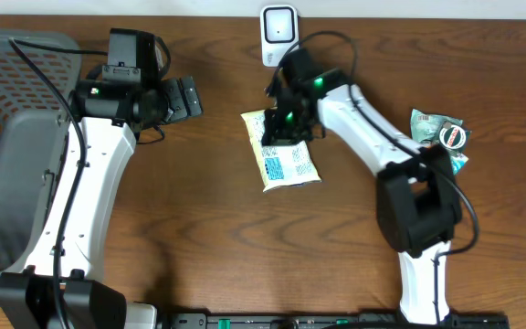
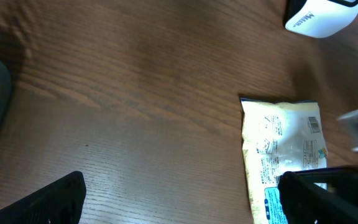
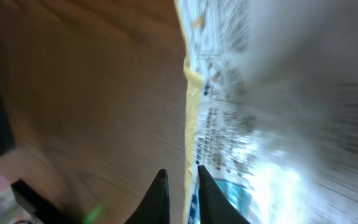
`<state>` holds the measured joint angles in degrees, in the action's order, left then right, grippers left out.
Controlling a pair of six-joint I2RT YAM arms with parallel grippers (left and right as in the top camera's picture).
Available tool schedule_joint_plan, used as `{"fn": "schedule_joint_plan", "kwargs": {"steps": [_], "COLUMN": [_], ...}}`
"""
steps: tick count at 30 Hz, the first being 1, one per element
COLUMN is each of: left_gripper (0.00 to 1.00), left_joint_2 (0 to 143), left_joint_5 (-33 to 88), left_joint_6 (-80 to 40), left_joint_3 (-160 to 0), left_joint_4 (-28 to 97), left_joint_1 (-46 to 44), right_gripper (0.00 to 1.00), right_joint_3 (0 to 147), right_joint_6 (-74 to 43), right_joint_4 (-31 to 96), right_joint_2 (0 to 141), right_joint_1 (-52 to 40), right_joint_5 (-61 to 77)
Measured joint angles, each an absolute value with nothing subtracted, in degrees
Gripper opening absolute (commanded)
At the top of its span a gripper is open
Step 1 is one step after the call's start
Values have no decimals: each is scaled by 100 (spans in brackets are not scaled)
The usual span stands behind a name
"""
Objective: Scan the item barcode
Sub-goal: 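Move the right gripper left over the yellow-white wipes bag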
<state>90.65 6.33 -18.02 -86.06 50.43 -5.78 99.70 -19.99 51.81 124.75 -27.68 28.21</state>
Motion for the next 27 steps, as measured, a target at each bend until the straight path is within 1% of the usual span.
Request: {"fn": "schedule_joint_plan", "kwargs": {"steps": [6, 11, 18, 27], "left_gripper": [98, 98, 98, 98], "left_joint_2": [9065, 9065, 9065, 9065], "left_joint_5": [635, 635, 635, 635], "left_joint_6": [-1802, -1802, -1802, -1802], "left_joint_3": [-8606, -8606, -8606, -8606], "left_joint_4": [5046, 5046, 5043, 4906], "left_joint_1": [-578, -578, -578, -578], "right_gripper": [14, 17, 17, 20], "right_joint_3": [9957, 9957, 9957, 9957], "right_joint_6": [-2018, -2016, -1990, -1575], "right_joint_4": [5354, 5756, 6508, 6851], "right_joint_2": [12715, 12715, 12715, 12715], "right_joint_1": [-3127, -3301, -3094, -2639], "right_joint_5": [2838, 2484, 1667, 1382]}}
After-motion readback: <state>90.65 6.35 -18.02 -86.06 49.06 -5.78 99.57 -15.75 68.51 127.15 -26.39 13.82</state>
